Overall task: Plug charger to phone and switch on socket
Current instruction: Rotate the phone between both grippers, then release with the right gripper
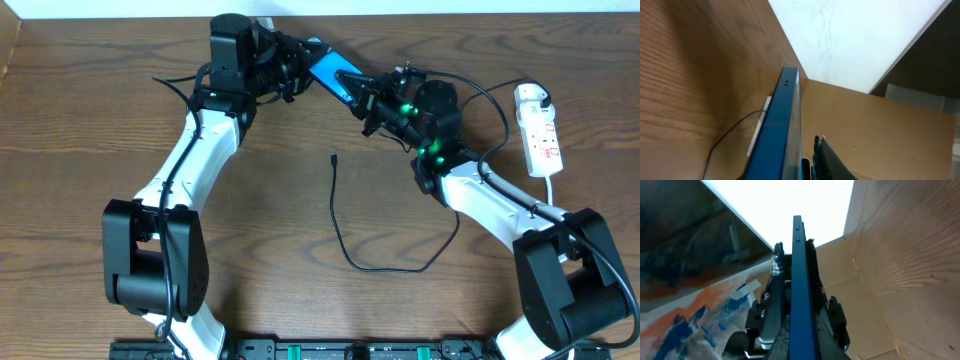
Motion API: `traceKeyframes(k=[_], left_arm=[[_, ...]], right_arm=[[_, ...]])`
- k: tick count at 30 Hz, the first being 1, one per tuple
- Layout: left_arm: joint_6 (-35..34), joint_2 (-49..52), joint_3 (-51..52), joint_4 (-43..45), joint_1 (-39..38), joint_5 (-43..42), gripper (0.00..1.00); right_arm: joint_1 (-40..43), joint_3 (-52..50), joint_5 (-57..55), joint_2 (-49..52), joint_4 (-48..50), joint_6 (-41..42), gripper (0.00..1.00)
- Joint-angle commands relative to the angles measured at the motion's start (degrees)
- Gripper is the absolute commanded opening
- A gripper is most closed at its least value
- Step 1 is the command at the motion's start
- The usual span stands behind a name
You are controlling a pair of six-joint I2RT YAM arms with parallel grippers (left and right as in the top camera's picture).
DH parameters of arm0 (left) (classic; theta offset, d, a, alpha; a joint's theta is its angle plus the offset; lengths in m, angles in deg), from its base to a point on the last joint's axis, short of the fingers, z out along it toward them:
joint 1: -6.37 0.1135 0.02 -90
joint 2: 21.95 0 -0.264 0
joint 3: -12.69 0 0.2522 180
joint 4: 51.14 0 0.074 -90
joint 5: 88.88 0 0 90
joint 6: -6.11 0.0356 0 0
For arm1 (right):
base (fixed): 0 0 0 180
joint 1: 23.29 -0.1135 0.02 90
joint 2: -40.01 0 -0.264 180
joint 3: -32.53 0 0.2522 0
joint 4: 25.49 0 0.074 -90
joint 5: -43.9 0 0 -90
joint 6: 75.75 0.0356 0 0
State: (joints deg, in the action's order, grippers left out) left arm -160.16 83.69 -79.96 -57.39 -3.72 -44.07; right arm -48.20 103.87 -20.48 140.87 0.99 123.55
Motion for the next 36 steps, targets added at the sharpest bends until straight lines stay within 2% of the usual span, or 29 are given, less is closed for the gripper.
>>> traceKeyframes(k=[1,3,5,8,15,17,18,24,29,31,36], left_arm=[[0.28,-0.85,-1.07,0.55,-0.28,-3.65,0.19],[-1.09,-0.85,-1.07,0.55,-0.31,-4.33,0.19],[-1.44,-0.85,-1.07,0.55,-0.28,-4.57,0.12],[-1.42,-0.85,-1.07,0.52,-0.28,-4.98,0.08],[-1.42,-0.85,-1.07,0.48,-0.28,-5.18,0.07],[-1.42,-0.85,-1.07,0.5,-0.28,-5.16,0.07],[-1.4,-0.85,-1.07,0.5,-0.28,-5.16,0.07],[0.42,-0.85,-1.07,0.5,-0.22,-5.2,0.07],[3.04,-0.85,-1.07,0.5,0.42,-6.1,0.07],[4.92,-0.85,-1.07,0.5,1.55,-7.76,0.07],[11.1,-0.85,-1.07,0.5,6.95,-16.5,0.07]], right_arm=[[-1.73,0.76,2.84,-0.44,0.74,0.35,0.01],[-1.84,0.76,2.78,-0.44,0.74,0.35,0.01],[-1.88,0.76,2.8,-0.44,0.76,0.37,0.01],[-1.99,0.76,2.8,-0.44,0.83,0.37,0.01],[-2.12,0.76,2.8,-0.44,0.98,0.37,0.02],[-2.19,0.76,2.8,-0.44,0.98,0.37,0.09],[-2.21,0.76,2.82,-0.44,0.98,0.37,0.17],[-2.19,0.76,2.84,-0.44,0.94,0.35,0.38],[-2.05,0.76,2.84,-0.44,0.61,-0.22,0.61],[-1.6,0.76,3.06,-0.44,0.61,-3.69,0.69],[1.22,0.76,6.88,-0.44,-1.46,-20.44,0.92]])
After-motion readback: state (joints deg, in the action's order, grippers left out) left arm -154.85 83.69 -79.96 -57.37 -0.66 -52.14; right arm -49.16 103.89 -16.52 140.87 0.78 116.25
